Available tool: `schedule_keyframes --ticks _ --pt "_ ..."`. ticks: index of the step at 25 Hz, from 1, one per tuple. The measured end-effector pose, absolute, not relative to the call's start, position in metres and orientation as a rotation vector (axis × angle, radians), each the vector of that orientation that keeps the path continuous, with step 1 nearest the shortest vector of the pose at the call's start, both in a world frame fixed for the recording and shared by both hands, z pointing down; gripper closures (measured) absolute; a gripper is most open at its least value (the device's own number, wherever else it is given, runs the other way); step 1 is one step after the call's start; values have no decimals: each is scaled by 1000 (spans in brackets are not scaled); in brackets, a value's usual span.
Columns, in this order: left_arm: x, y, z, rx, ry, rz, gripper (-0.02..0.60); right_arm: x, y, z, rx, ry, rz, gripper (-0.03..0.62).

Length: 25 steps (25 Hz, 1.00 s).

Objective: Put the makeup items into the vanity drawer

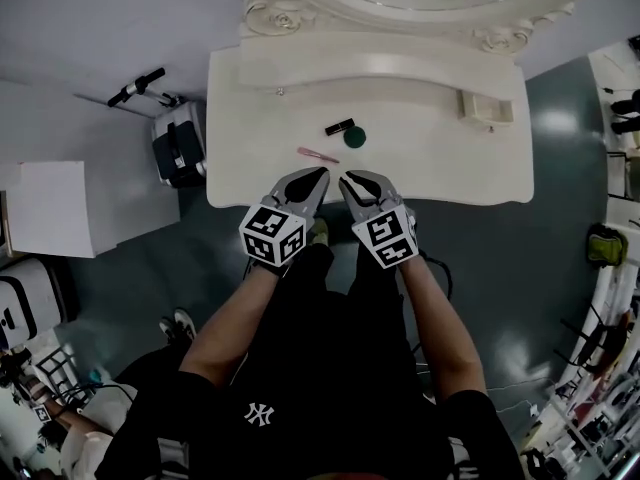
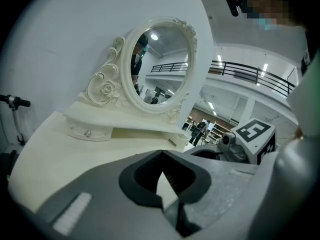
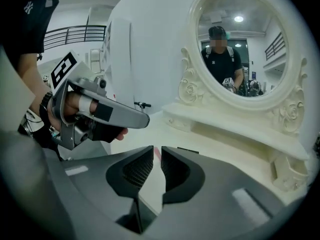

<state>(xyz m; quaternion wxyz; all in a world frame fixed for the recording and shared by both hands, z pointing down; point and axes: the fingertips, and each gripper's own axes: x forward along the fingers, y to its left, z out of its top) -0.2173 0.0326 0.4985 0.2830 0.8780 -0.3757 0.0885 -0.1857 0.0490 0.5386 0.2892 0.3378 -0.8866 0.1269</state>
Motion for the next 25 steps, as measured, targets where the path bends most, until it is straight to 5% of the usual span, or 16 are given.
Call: schedule_keyframes --ticks 19,25 --pt "-219 -17 573 2163 -1161 259 580 -200 12 657 573 -2234 302 490" --pt "-220 -18 576 2151 -1157 268 580 -200 13 665 558 -2192 275 538"
